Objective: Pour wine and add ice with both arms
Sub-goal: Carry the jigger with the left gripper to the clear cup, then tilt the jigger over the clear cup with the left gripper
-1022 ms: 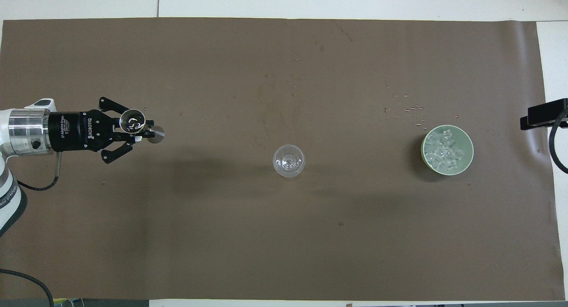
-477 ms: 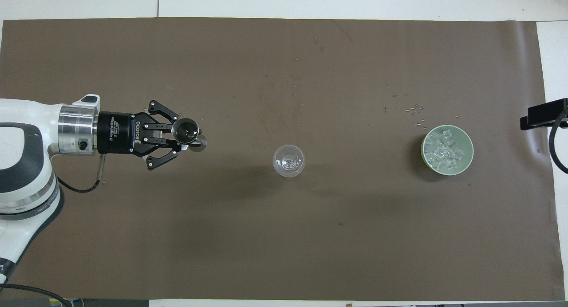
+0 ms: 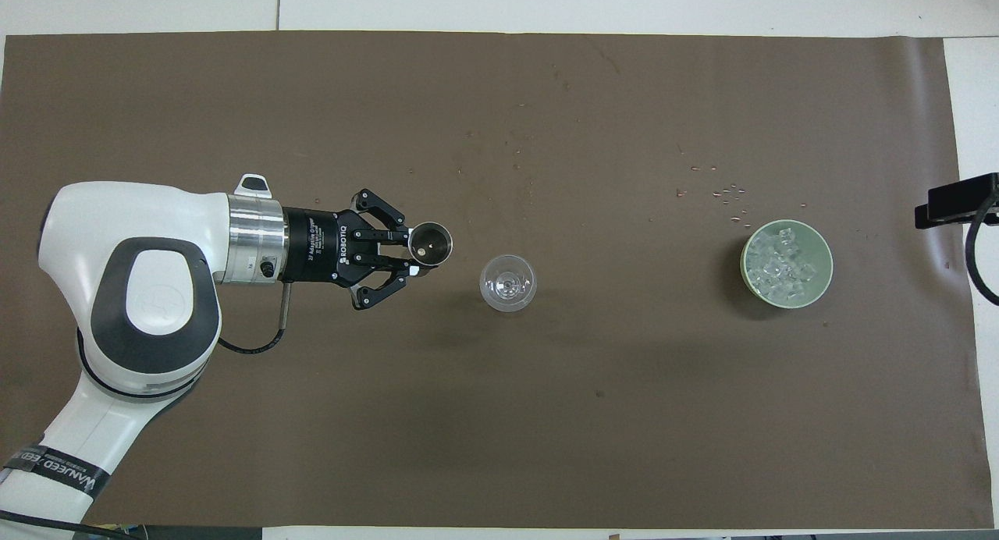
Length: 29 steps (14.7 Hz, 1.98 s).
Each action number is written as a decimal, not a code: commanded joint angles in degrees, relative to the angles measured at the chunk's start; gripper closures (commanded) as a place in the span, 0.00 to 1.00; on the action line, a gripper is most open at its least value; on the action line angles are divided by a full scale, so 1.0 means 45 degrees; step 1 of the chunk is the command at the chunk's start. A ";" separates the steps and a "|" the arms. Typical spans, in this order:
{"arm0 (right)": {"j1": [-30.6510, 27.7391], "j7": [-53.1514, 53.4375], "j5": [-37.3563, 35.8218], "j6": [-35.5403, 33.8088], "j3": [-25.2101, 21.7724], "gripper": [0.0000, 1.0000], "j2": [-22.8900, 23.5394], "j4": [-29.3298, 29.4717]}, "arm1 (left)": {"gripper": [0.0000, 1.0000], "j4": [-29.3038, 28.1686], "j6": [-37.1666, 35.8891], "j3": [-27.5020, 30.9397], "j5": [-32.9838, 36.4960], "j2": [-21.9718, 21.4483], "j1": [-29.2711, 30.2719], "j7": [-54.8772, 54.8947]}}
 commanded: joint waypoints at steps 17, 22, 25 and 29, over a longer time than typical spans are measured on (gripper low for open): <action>-0.0195 -0.0216 0.0102 -0.0041 0.0116 0.00 -0.0119 -0.0132 | 1.00 0.1506 0.1221 0.0142 0.7393 0.0710 -0.2632 -0.4807; -0.0215 -0.0216 0.0102 -0.0041 0.0116 0.00 -0.0100 -0.0132 | 1.00 0.1935 0.1182 0.0142 0.9113 0.0904 -0.2907 -0.5588; -0.0195 -0.0216 0.0102 -0.0060 0.0116 0.00 -0.0119 -0.0132 | 1.00 0.2131 0.1026 0.0122 0.9857 0.1002 -0.3004 -0.5728; -0.0195 -0.0216 0.0102 -0.0061 0.0116 0.00 -0.0119 -0.0132 | 1.00 0.2248 0.1142 0.0103 1.1494 0.1002 -0.3492 -0.6701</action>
